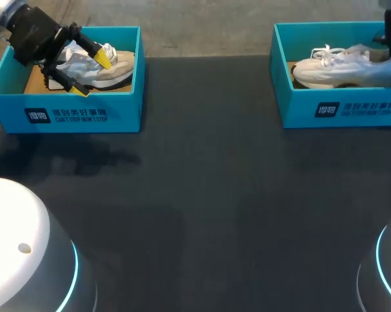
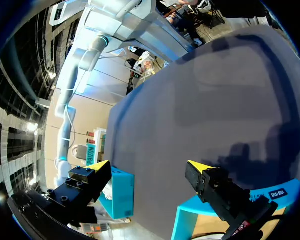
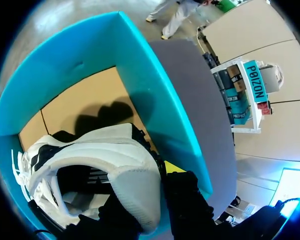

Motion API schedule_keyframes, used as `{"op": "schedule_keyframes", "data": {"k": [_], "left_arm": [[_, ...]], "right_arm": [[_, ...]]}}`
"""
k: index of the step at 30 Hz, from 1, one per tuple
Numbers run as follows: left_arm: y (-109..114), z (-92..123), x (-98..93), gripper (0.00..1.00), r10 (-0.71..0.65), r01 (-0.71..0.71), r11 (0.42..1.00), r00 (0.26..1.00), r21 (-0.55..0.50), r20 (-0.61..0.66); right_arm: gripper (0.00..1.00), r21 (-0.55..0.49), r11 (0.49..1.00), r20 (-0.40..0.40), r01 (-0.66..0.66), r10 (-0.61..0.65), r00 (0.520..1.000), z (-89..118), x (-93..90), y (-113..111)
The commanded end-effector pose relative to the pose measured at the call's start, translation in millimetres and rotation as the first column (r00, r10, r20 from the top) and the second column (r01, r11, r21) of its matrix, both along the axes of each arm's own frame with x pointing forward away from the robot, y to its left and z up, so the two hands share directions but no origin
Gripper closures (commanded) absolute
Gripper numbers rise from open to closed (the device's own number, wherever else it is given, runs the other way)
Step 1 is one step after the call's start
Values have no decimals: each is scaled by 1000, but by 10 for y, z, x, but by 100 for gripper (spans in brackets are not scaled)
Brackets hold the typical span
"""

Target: Take the shoe out of the shoebox, open the shoe tongue, remove and reinsert the insole, then place the shoe into the shoebox

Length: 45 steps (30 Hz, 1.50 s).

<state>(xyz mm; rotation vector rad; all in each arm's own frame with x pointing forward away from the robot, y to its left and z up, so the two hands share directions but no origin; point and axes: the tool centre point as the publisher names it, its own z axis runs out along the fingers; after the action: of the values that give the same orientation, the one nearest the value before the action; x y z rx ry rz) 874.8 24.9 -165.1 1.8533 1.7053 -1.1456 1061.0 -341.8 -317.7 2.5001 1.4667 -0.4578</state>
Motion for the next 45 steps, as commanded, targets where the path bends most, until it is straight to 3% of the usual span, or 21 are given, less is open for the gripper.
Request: {"op": "schedule_keyframes", "data": {"k": [1,20,45], "left_arm": [[-2,-1,3,0,-1,1,1000,1000,1,1],[-2,-1,3,0,-1,1,1000,1000,1,1],[-2,-1,3,0,-1,1,1000,1000,1,1]], "right_arm": [[100,1,1000,-13,2,-2,1000,-61,76,-7],[100,3,1000,-23,4,-4,1000,-97,77,-42],[100,2,998,65,-65,64,996,297,75,59]]}}
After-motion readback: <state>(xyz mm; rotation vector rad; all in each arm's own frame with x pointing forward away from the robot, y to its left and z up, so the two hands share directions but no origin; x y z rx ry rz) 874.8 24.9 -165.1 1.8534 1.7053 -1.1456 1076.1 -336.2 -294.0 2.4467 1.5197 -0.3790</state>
